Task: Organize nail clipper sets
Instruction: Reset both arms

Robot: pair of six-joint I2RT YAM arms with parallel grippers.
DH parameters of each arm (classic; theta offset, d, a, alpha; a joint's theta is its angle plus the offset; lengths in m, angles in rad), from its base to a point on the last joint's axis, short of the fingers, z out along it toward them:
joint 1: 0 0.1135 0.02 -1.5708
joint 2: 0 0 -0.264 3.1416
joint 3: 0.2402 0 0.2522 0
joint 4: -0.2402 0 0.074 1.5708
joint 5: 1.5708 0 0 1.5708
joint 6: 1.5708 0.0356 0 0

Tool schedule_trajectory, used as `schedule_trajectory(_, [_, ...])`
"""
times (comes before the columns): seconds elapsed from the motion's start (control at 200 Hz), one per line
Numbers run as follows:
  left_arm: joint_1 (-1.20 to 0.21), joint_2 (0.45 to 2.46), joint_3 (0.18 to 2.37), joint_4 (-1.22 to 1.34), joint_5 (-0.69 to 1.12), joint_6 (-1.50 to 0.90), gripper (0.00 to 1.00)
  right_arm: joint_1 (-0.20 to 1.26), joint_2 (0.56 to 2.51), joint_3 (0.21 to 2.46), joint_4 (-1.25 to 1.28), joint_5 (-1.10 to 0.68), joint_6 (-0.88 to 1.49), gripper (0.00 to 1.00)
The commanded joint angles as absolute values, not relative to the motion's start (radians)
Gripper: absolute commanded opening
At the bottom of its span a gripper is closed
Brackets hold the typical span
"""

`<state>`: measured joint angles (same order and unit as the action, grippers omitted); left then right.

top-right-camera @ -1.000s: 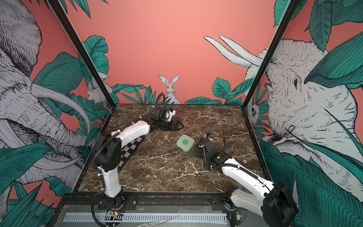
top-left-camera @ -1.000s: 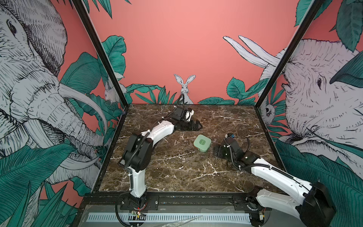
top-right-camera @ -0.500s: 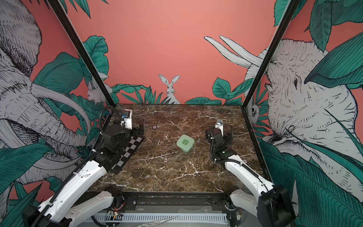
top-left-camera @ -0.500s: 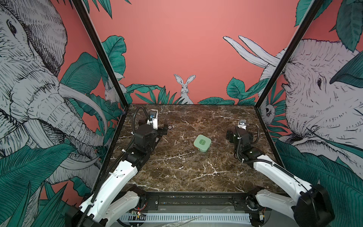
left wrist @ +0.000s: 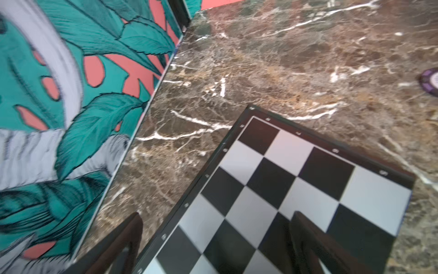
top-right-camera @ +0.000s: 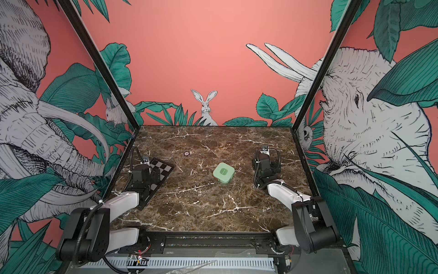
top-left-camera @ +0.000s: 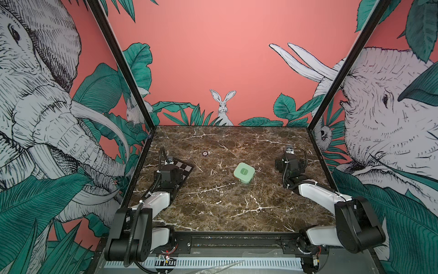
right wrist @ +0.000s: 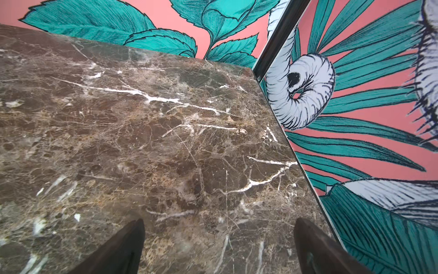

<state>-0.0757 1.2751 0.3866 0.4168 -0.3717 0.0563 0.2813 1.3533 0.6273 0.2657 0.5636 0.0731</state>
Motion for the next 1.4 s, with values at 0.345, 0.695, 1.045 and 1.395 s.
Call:
schedule_trajectory(0.345, [-0.058, 1.572, 0.352, 1.023, -0.14, 0.101, 0.99, 0.241, 1.355, 0.304, 0.896, 0.47, -0.094, 1.0])
schedule_trajectory(0.695, [-0.06, 1.558, 0.407, 0.884, -0.16, 0.091, 0.99, 0.185, 1.648, 0.214, 1.388, 0.407, -0.124, 1.0])
schedule_trajectory(1.045, [-0.06, 1.555, 0.408, 0.875, -0.158, 0.09, 0.99, 0.075, 1.555, 0.372, 0.951, 0.365, 0.033, 0.99])
schedule_trajectory(1.395, [-0.06, 1.554, 0.408, 0.876, -0.158, 0.089, 0.99, 0.078, 1.553, 0.362, 0.978, 0.362, 0.024, 0.99])
